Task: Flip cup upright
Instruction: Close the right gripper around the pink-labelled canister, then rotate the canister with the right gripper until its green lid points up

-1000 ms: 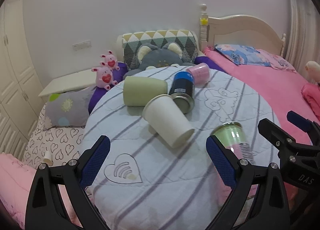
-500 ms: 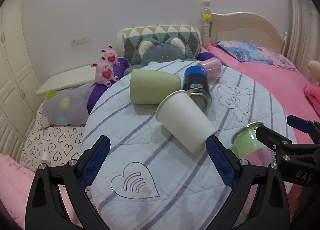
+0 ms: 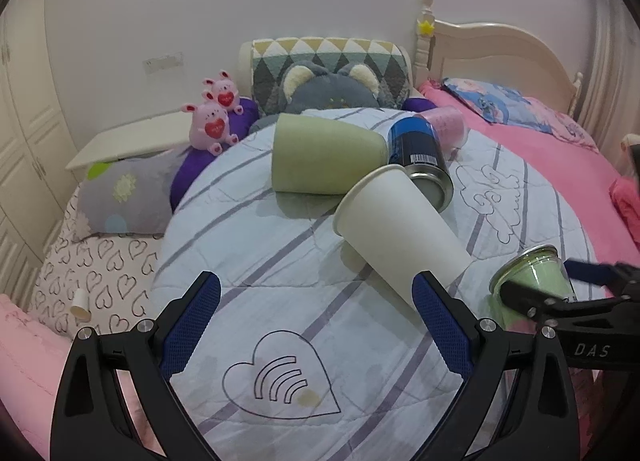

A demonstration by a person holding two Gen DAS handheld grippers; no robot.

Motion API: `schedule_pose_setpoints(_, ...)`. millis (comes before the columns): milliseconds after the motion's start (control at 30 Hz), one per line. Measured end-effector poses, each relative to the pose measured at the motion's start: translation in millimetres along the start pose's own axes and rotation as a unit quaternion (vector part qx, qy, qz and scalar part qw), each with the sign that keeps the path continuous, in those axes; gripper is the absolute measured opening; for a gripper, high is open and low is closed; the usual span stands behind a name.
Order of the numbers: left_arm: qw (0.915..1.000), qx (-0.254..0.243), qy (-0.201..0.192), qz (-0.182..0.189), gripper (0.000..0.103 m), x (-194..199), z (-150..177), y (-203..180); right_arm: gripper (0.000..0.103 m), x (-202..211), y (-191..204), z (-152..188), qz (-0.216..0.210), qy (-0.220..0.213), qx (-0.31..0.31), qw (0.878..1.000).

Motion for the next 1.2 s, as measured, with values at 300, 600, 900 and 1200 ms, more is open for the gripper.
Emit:
schedule_pose_setpoints(300, 0.9997, 0.022, 0.01, 0.003, 0.098, -6.0, 6.4, 10.2, 0.08, 1.9, 10.9, -1.1, -0.042, -0.005, -0.006, 0.999)
schedule_pose_setpoints(600, 0.9994, 0.034, 0.003, -0.008, 0.098, 0.3, 4.0, 17.1, 0.08, 24.6, 11.3, -23.9, -0.011, -0.087, 0.036, 0.995)
schedule_pose_setpoints(900, 0.9991, 0.039, -0.003, -0.017, 0.098, 11.1, 1.3, 11.9, 0.078, 61.3, 14.2, -49.9, 0.018, -0.194, 0.089, 0.977)
schedule_pose_setpoints(1200, 0.9986, 0.045, -0.006, -0.027, 0.098, 21.1, 1.5, 6.0, 0.076, 77.2, 27.0, -41.4, 0.022, -0.25, 0.142, 0.958)
Point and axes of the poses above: each gripper's, at about its wrist camera, not at the fingertips, and x roughly against the way its jaws point, y to its left, z to its underside, the point moved 10 cm from there along -x, roughly the way its jaws point, and after that the axes turned 2 degrees about -z, right-handed, at the moved point
